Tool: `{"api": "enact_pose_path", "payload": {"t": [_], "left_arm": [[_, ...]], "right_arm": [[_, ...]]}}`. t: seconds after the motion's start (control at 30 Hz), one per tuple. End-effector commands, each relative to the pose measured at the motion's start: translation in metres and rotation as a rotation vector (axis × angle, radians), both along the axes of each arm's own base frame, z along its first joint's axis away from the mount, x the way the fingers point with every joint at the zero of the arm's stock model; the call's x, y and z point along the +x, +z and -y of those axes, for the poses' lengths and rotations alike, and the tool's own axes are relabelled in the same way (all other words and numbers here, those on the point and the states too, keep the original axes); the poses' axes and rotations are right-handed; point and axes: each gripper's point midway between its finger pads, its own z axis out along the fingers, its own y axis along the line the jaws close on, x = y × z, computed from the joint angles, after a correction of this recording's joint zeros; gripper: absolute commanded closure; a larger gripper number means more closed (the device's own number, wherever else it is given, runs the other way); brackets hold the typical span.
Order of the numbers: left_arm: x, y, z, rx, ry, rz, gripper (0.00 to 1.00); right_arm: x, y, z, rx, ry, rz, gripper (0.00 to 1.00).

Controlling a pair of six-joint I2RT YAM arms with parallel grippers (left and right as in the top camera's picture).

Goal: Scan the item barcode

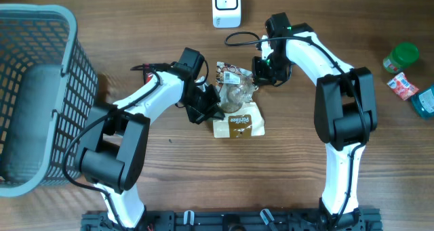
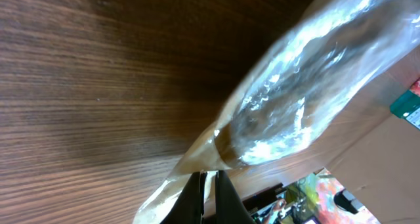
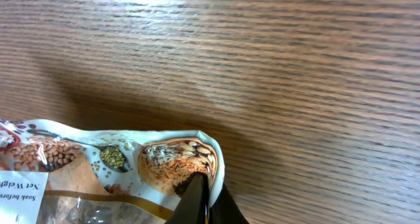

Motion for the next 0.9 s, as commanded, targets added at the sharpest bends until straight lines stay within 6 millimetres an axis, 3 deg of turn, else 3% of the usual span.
{"api": "enact_pose_path", "payload": {"t": [0.0, 0.1, 0.37, 0.7, 0.83, 0.87], "left_arm": [[-0.002, 0.000, 0.002, -0.026, -0.011, -0.001, 0.96], [-0.004, -0.003, 0.001, -0.016, -0.012, -0.001, 0.96], [-0.036, -0.042, -0.011, -0.004, 0.048, -0.080, 0.96], [-0.051, -0.056, -0.017, 0.005, 0.050, -0.098, 0.96], [-0.051, -0.056, -0.017, 0.005, 0.050, -0.097, 0.96], [-0.051, -0.056, -0.017, 0.005, 0.050, -0.096, 0.96]], "right_arm": [[0.002, -0.006, 0.020, -0.091, -0.024, 0.007, 0.95], [0.001, -0.006, 0.020, -0.092, -0.025, 0.002, 0.95], [0.001, -0.006, 0.020, -0.091, -0.024, 0.005, 0.95], [0.057, -0.003, 0.046, -0.173, -0.042, 0.232, 0.95], [0.046, -0.004, 0.041, -0.125, 0.030, 0.200, 0.95], [0.041, -0.004, 0.039, -0.113, 0.034, 0.178, 0.77]]}}
